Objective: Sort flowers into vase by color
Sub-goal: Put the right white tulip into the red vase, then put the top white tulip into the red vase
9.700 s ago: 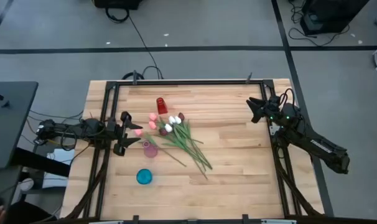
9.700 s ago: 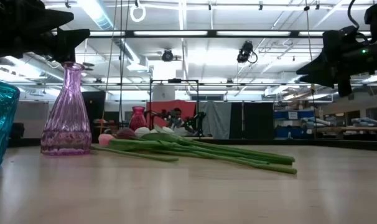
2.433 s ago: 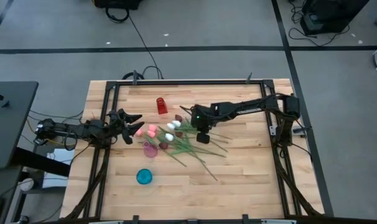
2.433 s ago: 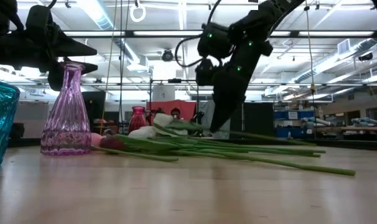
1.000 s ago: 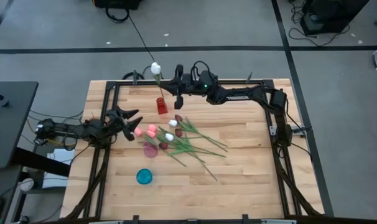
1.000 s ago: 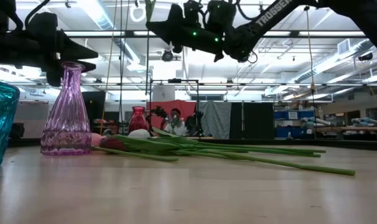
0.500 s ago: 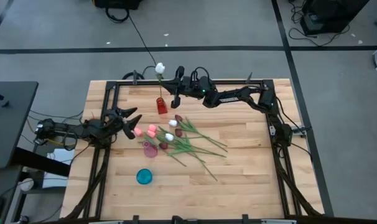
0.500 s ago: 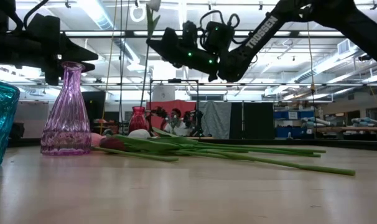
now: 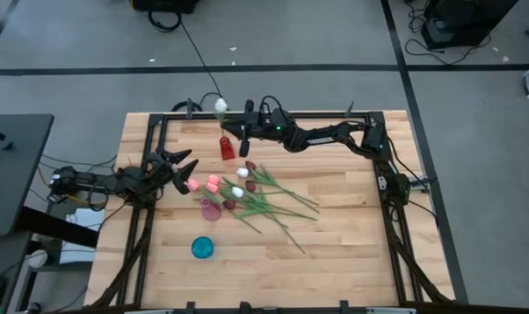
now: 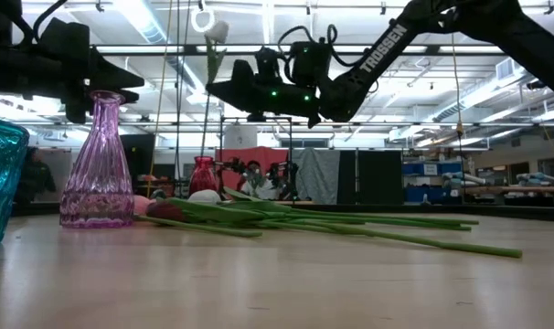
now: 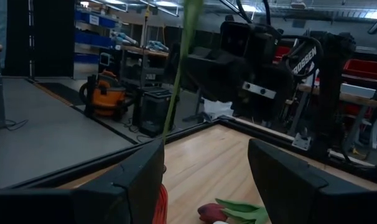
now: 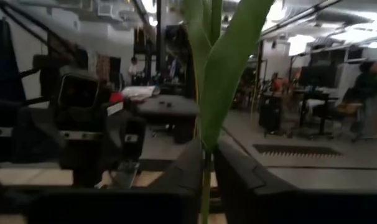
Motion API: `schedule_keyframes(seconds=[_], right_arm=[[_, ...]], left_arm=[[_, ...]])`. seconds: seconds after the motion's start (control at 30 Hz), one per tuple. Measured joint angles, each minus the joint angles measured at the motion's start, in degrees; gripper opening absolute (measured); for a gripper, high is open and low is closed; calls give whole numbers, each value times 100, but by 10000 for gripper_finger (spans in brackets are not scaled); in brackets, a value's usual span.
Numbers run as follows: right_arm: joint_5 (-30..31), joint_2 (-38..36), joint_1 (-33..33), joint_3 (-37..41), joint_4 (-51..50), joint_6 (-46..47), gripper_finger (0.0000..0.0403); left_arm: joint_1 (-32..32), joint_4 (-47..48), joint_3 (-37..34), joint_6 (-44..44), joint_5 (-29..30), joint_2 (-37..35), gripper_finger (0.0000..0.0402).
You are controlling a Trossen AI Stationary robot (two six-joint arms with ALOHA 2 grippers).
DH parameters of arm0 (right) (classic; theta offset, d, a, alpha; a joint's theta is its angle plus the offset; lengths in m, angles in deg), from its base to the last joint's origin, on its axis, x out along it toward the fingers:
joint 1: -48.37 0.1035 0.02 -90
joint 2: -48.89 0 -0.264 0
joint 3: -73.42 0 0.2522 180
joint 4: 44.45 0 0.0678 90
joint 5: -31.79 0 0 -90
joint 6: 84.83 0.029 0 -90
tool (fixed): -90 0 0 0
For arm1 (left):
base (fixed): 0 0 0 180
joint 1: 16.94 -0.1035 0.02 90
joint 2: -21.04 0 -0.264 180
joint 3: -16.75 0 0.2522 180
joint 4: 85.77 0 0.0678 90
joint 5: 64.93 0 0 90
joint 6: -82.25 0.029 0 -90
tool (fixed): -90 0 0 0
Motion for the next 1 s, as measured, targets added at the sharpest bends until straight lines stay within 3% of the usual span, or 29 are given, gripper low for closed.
schedule_keyframes(seconds=[0.13,0.4,0.73,1.0], right_arm=[[-269,-22,-22,0,-351,42,127],[-261,-667,-81,-1,-2740,-369,218],[-112,-1322,-157,0,-4613,-940,257],[37,-2169,-277,158,-6603,-1084,259]], left_arm=[[0,-2,0,0,0,0,239],[2,7,0,-13,-2,0,239],[2,163,98,-53,-16,0,239],[2,317,103,-354,-479,0,239]])
